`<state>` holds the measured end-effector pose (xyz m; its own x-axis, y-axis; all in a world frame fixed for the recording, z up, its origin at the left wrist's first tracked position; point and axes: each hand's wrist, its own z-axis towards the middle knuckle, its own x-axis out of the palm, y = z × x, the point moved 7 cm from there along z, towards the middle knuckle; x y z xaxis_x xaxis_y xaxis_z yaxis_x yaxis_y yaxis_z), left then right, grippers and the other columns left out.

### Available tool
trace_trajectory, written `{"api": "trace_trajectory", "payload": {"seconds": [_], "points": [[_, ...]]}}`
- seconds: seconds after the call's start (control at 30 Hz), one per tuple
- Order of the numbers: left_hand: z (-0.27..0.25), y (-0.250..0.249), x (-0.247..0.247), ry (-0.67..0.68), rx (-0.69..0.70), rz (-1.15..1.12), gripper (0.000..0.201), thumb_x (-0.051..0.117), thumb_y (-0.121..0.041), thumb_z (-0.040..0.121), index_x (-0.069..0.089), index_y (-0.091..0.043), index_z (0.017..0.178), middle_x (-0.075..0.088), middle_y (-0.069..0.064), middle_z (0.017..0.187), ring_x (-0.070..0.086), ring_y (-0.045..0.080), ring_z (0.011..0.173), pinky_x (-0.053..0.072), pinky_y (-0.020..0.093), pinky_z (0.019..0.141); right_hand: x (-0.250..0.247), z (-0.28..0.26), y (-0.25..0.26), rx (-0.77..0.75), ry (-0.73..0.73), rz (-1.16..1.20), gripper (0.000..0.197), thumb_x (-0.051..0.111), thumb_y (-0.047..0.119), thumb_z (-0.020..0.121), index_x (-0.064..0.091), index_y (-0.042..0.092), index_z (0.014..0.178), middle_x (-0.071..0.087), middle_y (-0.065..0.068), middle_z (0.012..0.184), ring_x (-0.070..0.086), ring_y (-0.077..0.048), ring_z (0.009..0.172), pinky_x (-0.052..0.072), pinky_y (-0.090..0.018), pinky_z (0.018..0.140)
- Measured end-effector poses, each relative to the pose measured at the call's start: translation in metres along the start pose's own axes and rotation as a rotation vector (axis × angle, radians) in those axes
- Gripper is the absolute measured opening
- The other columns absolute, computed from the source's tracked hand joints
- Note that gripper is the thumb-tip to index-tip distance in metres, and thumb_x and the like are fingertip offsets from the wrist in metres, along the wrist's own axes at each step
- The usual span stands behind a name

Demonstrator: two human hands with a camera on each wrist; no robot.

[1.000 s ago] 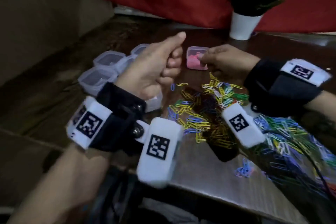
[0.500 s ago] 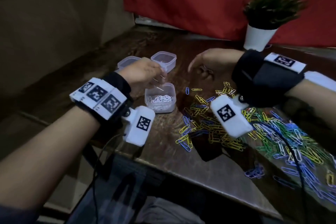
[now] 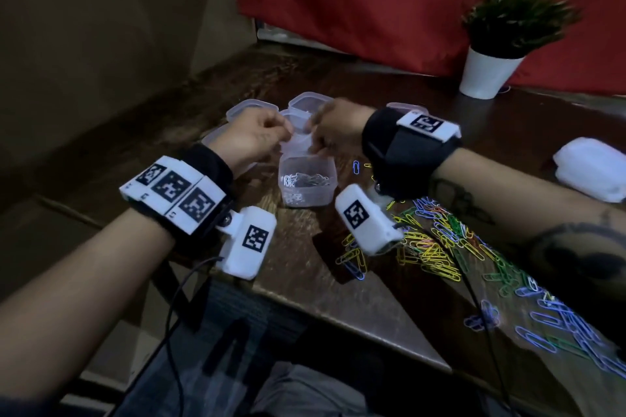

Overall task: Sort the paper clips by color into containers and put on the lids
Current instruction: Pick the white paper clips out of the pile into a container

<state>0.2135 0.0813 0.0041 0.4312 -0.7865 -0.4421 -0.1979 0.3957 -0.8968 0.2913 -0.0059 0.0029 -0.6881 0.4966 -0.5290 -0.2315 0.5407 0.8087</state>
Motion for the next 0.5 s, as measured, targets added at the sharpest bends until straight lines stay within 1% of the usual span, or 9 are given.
{"api": "trace_trajectory", "payload": {"seconds": [0.03, 0.07, 0.13, 0.2, 0.27, 0.33, 0.43, 0.47, 0.5], "points": [[-0.001, -0.001, 0.002, 0.024, 0.028, 0.061, 0.007, 0.058, -0.017, 0.091, 0.057, -0.011, 0.094, 0.056, 0.005, 0.087, 0.056, 0.009, 0.069, 0.043, 0.012, 0.051, 0.008, -0.002, -0.001, 0.006, 0.054, -0.120, 0.026, 0.047, 0.001, 0.091, 0.044, 0.016, 0.070, 0.049, -0.001, 0.069, 0.049, -0.011, 0.058, 0.045, -0.015, 0.045], [0.000, 0.001, 0.004, 0.077, 0.038, 0.118, 0.029, 0.067, -0.025, 0.085, 0.056, -0.011, 0.107, 0.057, 0.006, 0.101, 0.057, 0.012, 0.084, 0.045, 0.017, 0.061, 0.013, -0.003, -0.002, 0.001, 0.079, -0.232, 0.027, 0.050, 0.004, 0.090, 0.043, 0.020, 0.070, 0.048, 0.003, 0.071, 0.047, -0.007, 0.058, 0.042, -0.010, 0.041], [-0.001, 0.009, 0.009, 0.230, 0.002, 0.247, 0.079, 0.078, -0.042, 0.068, 0.043, -0.017, 0.133, 0.045, 0.004, 0.133, 0.048, 0.017, 0.115, 0.042, 0.026, 0.086, 0.002, -0.005, 0.001, -0.080, 0.000, -0.311, 0.023, 0.050, 0.005, 0.090, 0.047, 0.023, 0.075, 0.048, 0.006, 0.073, 0.043, -0.002, 0.057, 0.038, -0.008, 0.041], [-0.007, 0.014, 0.018, 0.386, -0.032, 0.401, 0.107, 0.082, -0.041, 0.057, 0.024, -0.024, 0.145, 0.031, 0.001, 0.148, 0.036, 0.018, 0.131, 0.034, 0.026, 0.101, -0.025, -0.010, 0.002, -0.111, -0.121, -0.200, 0.021, 0.049, 0.002, 0.089, 0.054, 0.020, 0.079, 0.055, 0.004, 0.065, 0.047, -0.003, 0.051, 0.038, -0.010, 0.040], [-0.005, 0.017, 0.027, 0.428, -0.021, 0.511, 0.110, 0.084, -0.027, 0.061, 0.017, -0.021, 0.148, 0.029, 0.003, 0.150, 0.031, 0.019, 0.136, 0.029, 0.026, 0.108, -0.050, -0.020, -0.005, -0.093, -0.178, -0.081, 0.027, 0.046, -0.002, 0.090, 0.054, 0.016, 0.072, 0.057, -0.001, 0.060, 0.052, -0.010, 0.051, 0.041, -0.016, 0.040], [0.004, 0.016, 0.030, 0.387, 0.024, 0.647, 0.103, 0.084, -0.021, 0.065, 0.021, -0.017, 0.147, 0.033, 0.005, 0.149, 0.035, 0.021, 0.133, 0.031, 0.033, 0.110, -0.067, -0.032, -0.018, -0.060, -0.169, -0.151, 0.024, 0.047, -0.004, 0.089, 0.055, 0.013, 0.074, 0.053, -0.005, 0.065, 0.047, -0.014, 0.054, 0.035, -0.011, 0.034], [0.016, 0.014, 0.028, 0.442, 0.048, 0.870, 0.094, 0.082, -0.018, 0.068, 0.028, -0.022, 0.145, 0.035, 0.000, 0.148, 0.040, 0.021, 0.129, 0.036, 0.037, 0.105, -0.094, -0.048, -0.055, 0.064, -0.122, -0.393, 0.013, 0.050, -0.002, 0.090, 0.057, 0.009, 0.090, 0.047, -0.005, 0.063, 0.045, -0.012, 0.047, 0.031, -0.010, 0.031], [0.018, 0.012, 0.028, 0.474, 0.046, 0.918, 0.096, 0.081, -0.016, 0.068, 0.026, -0.026, 0.146, 0.036, 0.001, 0.147, 0.041, 0.021, 0.128, 0.037, 0.036, 0.104, -0.100, -0.053, -0.071, 0.131, -0.078, -0.472, 0.013, 0.050, -0.002, 0.091, 0.058, 0.006, 0.098, 0.050, -0.006, 0.067, 0.049, -0.012, 0.049, 0.035, -0.011, 0.035], [0.017, 0.009, 0.028, 0.508, 0.050, 0.971, 0.100, 0.081, -0.015, 0.069, 0.020, -0.028, 0.147, 0.034, 0.001, 0.148, 0.040, 0.022, 0.129, 0.037, 0.033, 0.103, -0.105, -0.058, -0.086, 0.187, -0.031, -0.577, 0.018, 0.050, -0.001, 0.091, 0.059, 0.003, 0.106, 0.056, -0.010, 0.075, 0.054, -0.013, 0.060, 0.041, -0.014, 0.043]]}}
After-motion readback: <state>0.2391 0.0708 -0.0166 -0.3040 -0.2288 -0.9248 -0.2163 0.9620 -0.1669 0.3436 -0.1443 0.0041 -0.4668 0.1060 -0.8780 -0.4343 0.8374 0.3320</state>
